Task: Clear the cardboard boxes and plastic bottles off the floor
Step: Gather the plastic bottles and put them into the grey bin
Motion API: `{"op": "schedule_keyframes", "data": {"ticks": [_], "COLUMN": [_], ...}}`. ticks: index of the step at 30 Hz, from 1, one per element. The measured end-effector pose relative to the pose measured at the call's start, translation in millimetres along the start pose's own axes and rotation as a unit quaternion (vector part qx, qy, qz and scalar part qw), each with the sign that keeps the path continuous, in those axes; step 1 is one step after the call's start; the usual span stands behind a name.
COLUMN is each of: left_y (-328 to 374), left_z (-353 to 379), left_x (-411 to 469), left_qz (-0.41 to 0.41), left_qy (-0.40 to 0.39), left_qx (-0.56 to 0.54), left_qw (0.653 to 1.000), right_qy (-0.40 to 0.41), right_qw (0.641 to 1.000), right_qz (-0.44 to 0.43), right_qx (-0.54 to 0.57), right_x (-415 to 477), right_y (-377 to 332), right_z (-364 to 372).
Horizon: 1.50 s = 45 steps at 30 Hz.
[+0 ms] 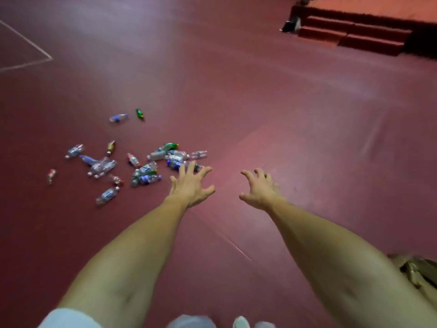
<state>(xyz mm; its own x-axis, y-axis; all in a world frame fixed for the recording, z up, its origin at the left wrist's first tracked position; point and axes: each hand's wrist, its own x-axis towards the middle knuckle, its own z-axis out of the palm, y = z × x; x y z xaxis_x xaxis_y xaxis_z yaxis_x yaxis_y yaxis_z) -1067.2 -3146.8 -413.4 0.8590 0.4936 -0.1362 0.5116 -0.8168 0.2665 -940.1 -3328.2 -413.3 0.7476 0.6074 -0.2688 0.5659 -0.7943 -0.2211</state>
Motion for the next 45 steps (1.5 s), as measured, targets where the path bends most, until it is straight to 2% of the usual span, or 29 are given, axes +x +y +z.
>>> {"op": "schedule_keyframes", "data": {"ticks": [10, 17, 31, 40, 45], "left_y": [-127, -230, -365, -447, -503], "left_z": [-28, -53, -111, -161, -177], "left_x": [74, 158, 367, 479, 518], "left_qz": [-0.149, -0.212, -0.228, -0.274, -0.277], "left_qy": [0.012, 0.014, 0.022, 0.025, 0.041], "left_qx": [-0.019, -0.032, -0.02, -0.022, -0.033], "left_qw": [0.989, 0.977, 0.973, 0.961, 0.959], "right_qy": [-0.047, -0.075, -0.079, -0.052, -0.054], "right_qw": [0.988, 0.976, 0.974, 0.957, 0.957], "right_qz": [-0.148, -0.198, -0.213, -0.262, -0.254], "right_qx": [-0.029, -0.042, -0.024, -0.112, -0.125], "right_x": [163, 278, 521, 650, 694], "right_y": [-124, -227, -354, -449, -500], "right_z": [-1, 12, -9, -41, -36]}}
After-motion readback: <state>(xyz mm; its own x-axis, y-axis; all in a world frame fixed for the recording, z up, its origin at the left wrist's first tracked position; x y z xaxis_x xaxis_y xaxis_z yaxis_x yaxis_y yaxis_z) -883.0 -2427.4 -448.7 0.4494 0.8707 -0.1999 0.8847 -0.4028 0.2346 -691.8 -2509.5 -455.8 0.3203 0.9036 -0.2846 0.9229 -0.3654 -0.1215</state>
